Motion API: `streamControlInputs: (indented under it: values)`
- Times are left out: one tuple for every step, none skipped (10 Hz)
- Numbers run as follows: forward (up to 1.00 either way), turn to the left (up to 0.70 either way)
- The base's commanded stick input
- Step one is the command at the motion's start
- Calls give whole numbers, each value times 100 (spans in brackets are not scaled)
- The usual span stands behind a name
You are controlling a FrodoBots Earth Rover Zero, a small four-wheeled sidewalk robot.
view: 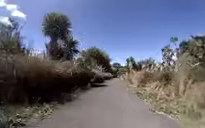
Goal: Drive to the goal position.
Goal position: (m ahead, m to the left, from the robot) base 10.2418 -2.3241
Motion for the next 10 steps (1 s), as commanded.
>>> streamControlInputs:
  values:
    - [85, 0]
    - [85, 0]
    - [85, 0]
    - [85, 0]
    - [85, 0]
    - [85, 0]
    - [85, 0]
    - [85, 0]
    - [85, 0]
    - [85, 0]
